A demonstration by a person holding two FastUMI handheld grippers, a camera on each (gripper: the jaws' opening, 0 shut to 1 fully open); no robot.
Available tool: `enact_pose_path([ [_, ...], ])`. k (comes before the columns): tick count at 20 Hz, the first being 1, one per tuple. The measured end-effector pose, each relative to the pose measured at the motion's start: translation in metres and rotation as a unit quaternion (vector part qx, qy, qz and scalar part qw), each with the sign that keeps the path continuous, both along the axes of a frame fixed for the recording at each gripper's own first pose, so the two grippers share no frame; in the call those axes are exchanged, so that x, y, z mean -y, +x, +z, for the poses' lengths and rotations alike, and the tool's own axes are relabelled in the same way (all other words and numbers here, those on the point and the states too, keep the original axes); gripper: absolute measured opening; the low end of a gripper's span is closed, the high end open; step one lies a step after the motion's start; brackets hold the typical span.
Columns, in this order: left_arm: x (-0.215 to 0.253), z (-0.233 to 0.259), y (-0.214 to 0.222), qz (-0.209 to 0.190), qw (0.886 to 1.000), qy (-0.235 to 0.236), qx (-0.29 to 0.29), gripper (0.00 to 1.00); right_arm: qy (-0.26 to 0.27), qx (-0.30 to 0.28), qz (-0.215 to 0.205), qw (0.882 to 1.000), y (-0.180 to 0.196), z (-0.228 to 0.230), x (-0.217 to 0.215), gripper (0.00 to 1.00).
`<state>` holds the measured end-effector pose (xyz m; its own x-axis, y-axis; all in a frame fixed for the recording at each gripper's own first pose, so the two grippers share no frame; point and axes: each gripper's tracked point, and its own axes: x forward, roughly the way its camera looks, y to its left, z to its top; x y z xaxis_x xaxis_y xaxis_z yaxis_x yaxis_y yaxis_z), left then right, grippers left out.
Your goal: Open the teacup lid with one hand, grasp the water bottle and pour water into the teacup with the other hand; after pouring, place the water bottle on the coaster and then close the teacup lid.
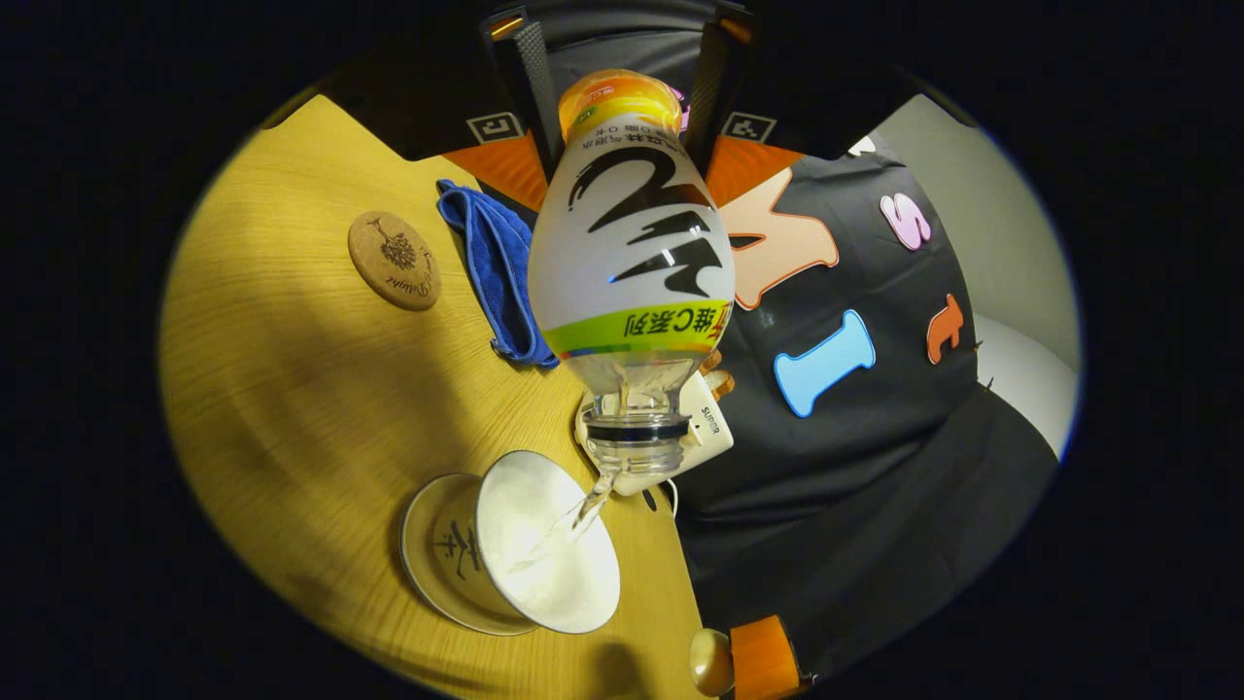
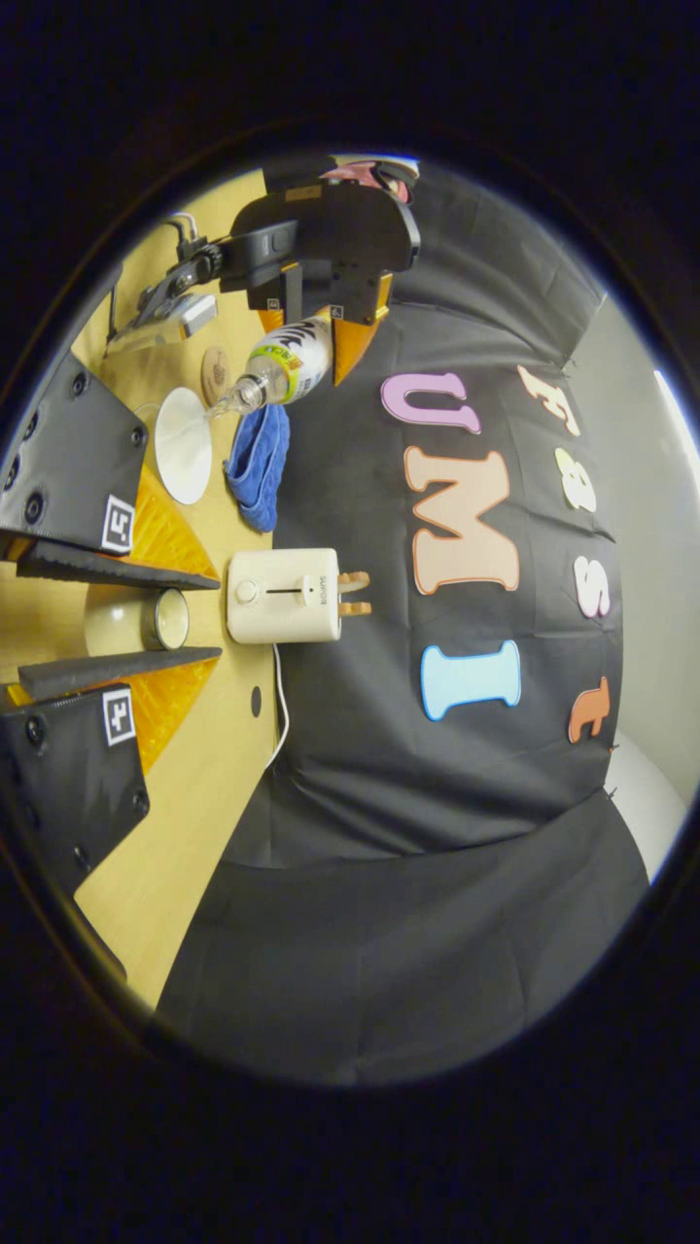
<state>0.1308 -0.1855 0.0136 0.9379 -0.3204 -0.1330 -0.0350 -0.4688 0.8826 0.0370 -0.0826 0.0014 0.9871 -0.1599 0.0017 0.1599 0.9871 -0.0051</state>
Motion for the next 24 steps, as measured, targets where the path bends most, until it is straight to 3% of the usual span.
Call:
enact_pose_path([
  [15, 0.003, 0.011, -0.001, -0.011, 0.998, 0.056, 0.027, 0.59, 0.0, -0.001, 0.001, 1.0, 0.0, 0.0, 0.0, 0.36],
  [24, 0.004, 0.009, 0.003, -0.013, 0.998, 0.049, 0.022, 0.59, 0.0, -0.001, 0.001, 1.0, 0.0, 0.0, 0.0, 0.36],
])
